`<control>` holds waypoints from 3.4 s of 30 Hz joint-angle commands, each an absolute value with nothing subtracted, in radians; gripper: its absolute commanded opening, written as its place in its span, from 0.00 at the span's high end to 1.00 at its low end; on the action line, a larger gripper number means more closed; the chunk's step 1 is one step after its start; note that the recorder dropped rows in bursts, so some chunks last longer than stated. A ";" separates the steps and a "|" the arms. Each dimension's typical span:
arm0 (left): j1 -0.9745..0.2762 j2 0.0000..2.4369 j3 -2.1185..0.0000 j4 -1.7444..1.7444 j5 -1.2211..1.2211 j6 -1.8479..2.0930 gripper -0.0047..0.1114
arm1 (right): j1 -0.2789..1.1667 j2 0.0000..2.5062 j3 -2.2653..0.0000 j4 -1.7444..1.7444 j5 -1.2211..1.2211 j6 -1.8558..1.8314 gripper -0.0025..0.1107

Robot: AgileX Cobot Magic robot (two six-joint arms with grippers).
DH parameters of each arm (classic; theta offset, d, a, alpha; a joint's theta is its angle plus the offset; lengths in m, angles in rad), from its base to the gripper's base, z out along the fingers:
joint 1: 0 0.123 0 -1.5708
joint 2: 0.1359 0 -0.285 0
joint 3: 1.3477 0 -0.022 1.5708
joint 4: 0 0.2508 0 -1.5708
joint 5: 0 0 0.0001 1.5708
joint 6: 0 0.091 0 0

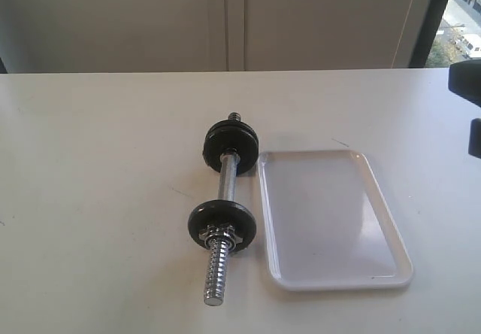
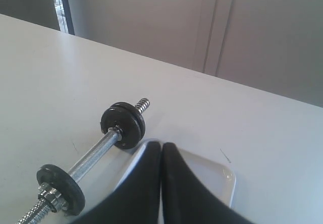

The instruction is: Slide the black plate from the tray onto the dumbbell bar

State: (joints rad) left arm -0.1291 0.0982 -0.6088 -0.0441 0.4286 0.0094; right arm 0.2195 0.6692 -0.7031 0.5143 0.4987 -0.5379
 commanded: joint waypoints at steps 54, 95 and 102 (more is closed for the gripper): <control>-0.071 0.000 0.000 -0.055 0.206 0.000 0.96 | 0.220 0.663 -0.697 0.514 0.489 -0.536 0.98; -0.071 0.000 0.000 -0.055 0.211 0.000 0.96 | 0.220 0.550 -0.697 0.514 0.490 -0.536 0.98; -0.071 0.000 0.000 -0.055 0.211 0.000 0.96 | 0.220 0.425 -0.697 0.514 0.490 -0.536 0.98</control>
